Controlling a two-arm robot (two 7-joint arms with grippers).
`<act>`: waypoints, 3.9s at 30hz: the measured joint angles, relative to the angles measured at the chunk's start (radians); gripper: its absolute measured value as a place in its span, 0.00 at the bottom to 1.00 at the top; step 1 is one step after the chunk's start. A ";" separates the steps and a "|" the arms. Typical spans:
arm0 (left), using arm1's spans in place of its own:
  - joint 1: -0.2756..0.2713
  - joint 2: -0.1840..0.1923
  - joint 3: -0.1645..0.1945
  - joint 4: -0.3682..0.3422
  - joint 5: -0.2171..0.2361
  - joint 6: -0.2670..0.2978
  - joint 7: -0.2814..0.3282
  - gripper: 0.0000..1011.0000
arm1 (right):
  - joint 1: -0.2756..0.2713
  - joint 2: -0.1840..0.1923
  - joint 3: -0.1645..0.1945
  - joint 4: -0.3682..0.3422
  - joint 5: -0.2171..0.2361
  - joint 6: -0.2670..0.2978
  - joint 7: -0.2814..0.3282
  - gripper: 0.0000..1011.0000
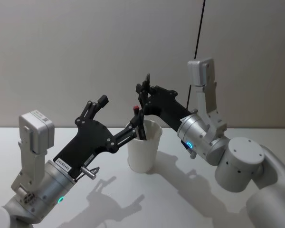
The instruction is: Place the pen into the pen holder.
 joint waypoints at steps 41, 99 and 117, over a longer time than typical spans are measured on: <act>0.000 0.000 0.000 0.000 0.000 0.000 0.000 0.99 | -0.050 0.027 0.027 -0.069 -0.040 0.000 -0.015 0.99; 0.108 0.201 0.077 -0.149 0.147 0.332 0.439 0.99 | -0.527 0.102 0.174 -0.435 -0.132 -0.011 -0.178 0.99; 0.108 0.201 0.076 -0.149 0.148 0.333 0.439 0.99 | -0.613 0.108 0.194 -0.490 -0.148 -0.009 -0.204 0.99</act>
